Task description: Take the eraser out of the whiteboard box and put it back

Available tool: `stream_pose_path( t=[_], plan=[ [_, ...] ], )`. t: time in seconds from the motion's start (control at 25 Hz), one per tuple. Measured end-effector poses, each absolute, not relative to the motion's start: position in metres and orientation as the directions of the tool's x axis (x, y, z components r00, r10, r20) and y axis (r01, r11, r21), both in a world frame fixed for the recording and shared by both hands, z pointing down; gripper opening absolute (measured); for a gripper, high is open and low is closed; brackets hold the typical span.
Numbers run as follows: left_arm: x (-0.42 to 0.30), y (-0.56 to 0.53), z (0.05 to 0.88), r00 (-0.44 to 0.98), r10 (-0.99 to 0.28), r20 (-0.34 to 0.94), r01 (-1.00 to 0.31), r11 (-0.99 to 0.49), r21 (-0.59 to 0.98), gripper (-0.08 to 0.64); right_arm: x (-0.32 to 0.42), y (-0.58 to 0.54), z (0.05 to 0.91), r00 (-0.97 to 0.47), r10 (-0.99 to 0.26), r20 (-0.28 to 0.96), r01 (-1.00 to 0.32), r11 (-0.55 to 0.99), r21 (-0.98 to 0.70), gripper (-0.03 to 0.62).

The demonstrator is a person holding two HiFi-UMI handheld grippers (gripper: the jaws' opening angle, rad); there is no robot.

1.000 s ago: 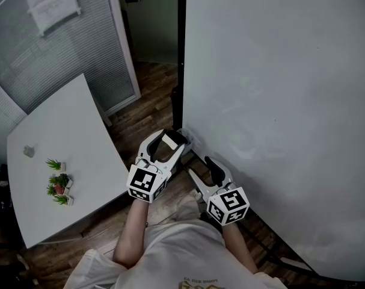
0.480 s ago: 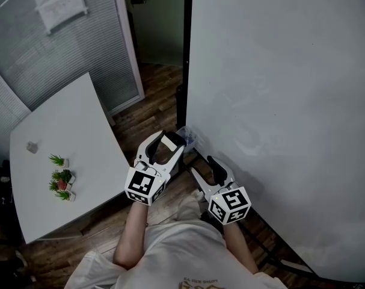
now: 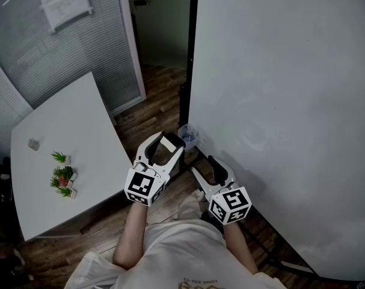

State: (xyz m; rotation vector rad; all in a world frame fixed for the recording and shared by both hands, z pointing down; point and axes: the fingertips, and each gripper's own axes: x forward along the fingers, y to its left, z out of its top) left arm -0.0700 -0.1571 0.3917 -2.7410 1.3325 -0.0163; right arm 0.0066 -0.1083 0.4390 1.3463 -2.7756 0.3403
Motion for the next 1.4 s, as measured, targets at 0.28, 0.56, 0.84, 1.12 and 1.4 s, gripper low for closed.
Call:
stream_pose_path(
  t=[0.28, 0.56, 0.84, 1.12, 1.4],
  plan=[
    [-0.074, -0.152, 0.393, 0.620, -0.784, -0.030, -0.782, -0.615, -0.099, 0.264, 0.003, -0.103, 0.441, -0.620, -0.775, 0.124, -0.782, 0.597, -0.180, 0.264],
    [-0.074, -0.152, 0.390, 0.630, -0.776, -0.031, -0.774, -0.624, -0.107, 0.264, 0.001, -0.104, 0.440, -0.614, -0.780, 0.121, -0.786, 0.591, -0.184, 0.263],
    [-0.072, -0.157, 0.393, 0.634, -0.773, -0.027, -0.771, -0.629, -0.094, 0.264, 0.004, -0.107, 0.443, -0.607, -0.784, 0.127, -0.791, 0.582, -0.188, 0.264],
    [-0.067, -0.163, 0.393, 0.644, -0.764, -0.028, -0.763, -0.640, -0.092, 0.264, 0.008, -0.112, 0.445, -0.600, -0.788, 0.135, -0.797, 0.573, -0.192, 0.263],
    [-0.059, -0.172, 0.397, 0.653, -0.757, -0.021, -0.756, -0.649, -0.086, 0.264, 0.012, -0.120, 0.450, -0.598, -0.788, 0.145, -0.798, 0.568, -0.202, 0.261]
  ],
)
